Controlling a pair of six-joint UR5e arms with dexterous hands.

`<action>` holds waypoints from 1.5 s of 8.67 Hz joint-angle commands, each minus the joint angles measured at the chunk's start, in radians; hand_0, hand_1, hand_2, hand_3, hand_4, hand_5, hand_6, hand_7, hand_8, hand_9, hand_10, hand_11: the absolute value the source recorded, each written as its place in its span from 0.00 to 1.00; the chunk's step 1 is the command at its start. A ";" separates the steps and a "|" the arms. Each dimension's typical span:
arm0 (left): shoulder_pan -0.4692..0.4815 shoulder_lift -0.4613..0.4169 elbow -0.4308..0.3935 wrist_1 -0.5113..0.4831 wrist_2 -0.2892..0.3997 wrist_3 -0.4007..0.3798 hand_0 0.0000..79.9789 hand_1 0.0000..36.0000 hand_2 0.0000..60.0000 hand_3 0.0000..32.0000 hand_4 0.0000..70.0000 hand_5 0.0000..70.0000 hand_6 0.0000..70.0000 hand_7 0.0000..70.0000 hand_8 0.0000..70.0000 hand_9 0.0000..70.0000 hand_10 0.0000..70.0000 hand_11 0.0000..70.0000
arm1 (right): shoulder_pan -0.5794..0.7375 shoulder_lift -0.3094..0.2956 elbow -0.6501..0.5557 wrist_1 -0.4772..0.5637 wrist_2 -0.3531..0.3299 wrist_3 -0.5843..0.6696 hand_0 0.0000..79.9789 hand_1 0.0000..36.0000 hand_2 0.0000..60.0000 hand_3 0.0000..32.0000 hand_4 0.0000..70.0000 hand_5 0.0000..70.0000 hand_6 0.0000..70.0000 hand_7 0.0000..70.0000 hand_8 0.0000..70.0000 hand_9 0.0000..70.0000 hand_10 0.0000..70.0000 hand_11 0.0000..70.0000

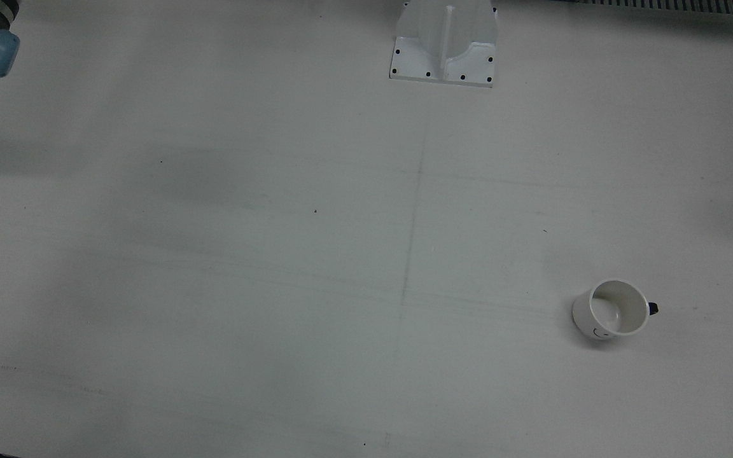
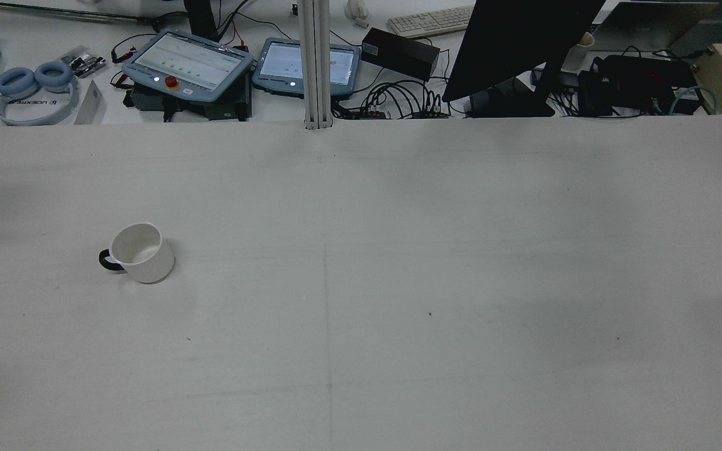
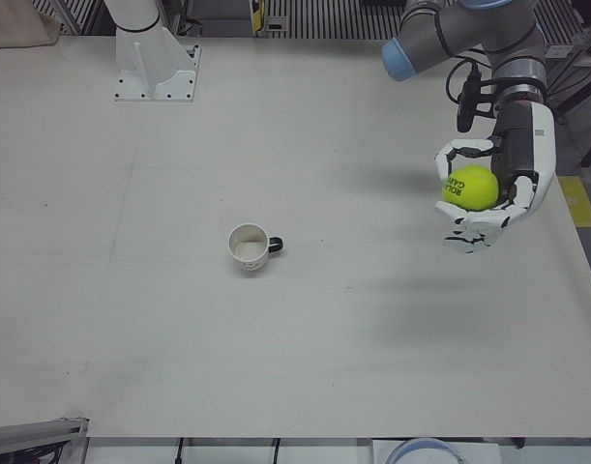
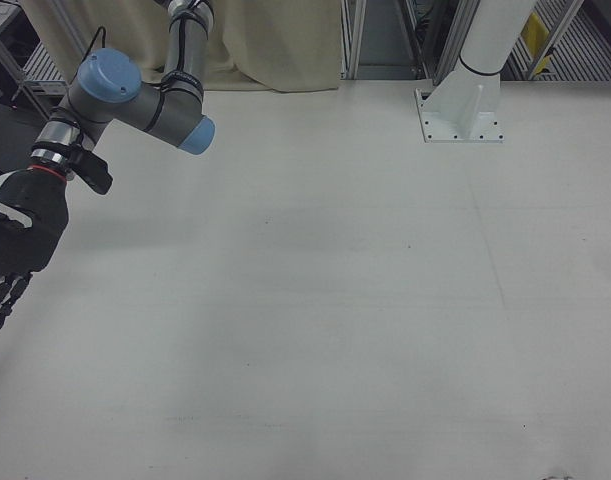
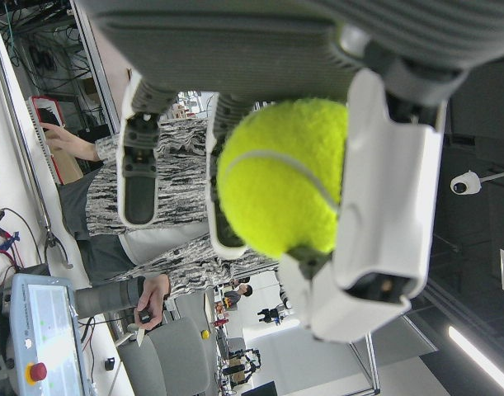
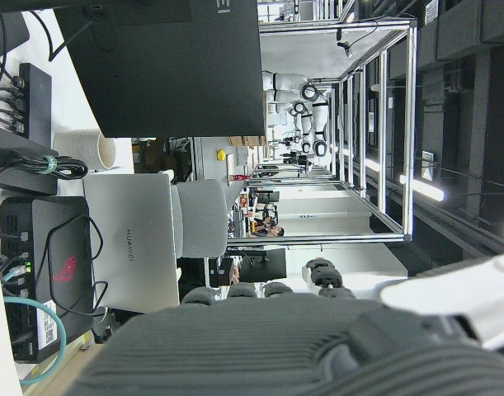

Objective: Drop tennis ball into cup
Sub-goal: 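Move the left hand holding the yellow tennis ball into view toward the mug, then carry the tennis ball with the left hand over the white mug's opening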

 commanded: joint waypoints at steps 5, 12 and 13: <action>0.470 0.037 -0.174 -0.004 -0.119 0.179 1.00 1.00 1.00 1.00 0.07 0.50 1.00 0.97 0.73 0.67 0.42 0.65 | 0.000 0.000 -0.001 0.000 0.000 0.000 0.00 0.00 0.00 0.00 0.00 0.00 0.00 0.00 0.00 0.00 0.00 0.00; 0.572 -0.093 -0.059 0.062 -0.134 0.214 1.00 1.00 1.00 1.00 0.11 0.50 1.00 0.94 0.71 0.62 0.39 0.62 | 0.000 0.000 -0.001 0.000 0.000 0.000 0.00 0.00 0.00 0.00 0.00 0.00 0.00 0.00 0.00 0.00 0.00 0.00; 0.592 -0.093 -0.059 0.065 -0.132 0.217 1.00 1.00 1.00 1.00 0.10 0.50 1.00 0.92 0.71 0.62 0.39 0.61 | 0.000 0.000 -0.001 0.000 0.000 0.000 0.00 0.00 0.00 0.00 0.00 0.00 0.00 0.00 0.00 0.00 0.00 0.00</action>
